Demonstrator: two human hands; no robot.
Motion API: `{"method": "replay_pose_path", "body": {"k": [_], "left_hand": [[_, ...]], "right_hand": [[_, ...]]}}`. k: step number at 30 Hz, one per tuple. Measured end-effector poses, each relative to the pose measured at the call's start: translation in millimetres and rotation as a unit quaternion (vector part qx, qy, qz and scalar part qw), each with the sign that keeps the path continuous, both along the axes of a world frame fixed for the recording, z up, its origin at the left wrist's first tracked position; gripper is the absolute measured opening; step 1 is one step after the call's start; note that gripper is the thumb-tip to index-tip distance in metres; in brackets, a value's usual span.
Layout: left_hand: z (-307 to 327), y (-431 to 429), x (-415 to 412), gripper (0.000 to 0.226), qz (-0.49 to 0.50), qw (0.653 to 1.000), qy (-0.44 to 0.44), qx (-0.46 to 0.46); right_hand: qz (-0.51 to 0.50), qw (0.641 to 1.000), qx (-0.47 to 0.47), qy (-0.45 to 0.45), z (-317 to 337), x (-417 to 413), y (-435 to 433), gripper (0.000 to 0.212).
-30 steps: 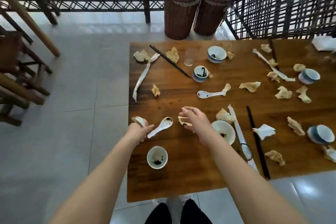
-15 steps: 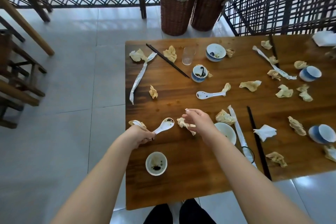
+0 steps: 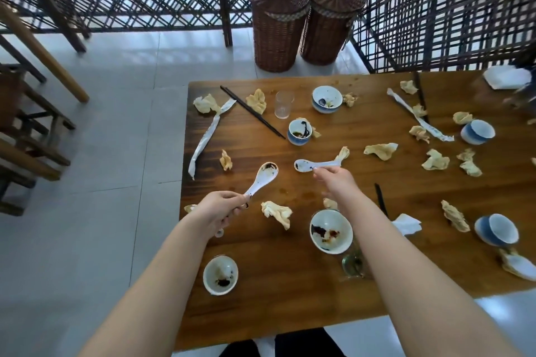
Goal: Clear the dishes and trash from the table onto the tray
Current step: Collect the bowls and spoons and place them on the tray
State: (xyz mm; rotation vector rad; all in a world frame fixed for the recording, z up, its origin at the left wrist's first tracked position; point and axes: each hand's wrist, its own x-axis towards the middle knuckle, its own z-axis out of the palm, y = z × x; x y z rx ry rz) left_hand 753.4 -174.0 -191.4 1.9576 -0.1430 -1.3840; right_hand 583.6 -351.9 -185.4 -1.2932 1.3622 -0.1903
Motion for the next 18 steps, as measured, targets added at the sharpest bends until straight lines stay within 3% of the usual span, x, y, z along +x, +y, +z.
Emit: {"method": "replay_pose_path", "body": {"k": [3,6,10,13,18], "left_hand": [[0,-13,-12,0.022,0.021,1.000,0.012,-0.010],[-3,-27,-25,0.020,0.058,0.998,0.024,-0.021],[-9,-48,-35,0.021,0.090,0.996,0.020,-0.003],[-11,-63,-43,0.021,0.108,0.994,0.006,-0.009],[-10,-78,-54,0.022,0.129,0.992,-0.004,0.006]], "right_hand": [[0.028,0.999,-0.029,0.014,-6,0,-29,0.030],[0.085,0.991,-0.099,0.016,-15,1,-58,0.030],[0.191,0.964,-0.151,0.109,-34,6,-95,0.039],[0.254,0.940,-0.149,0.173,-54,7,-116,0.043],[0.318,0.919,-0.132,0.193,-68,5,-132,0.036]]}}
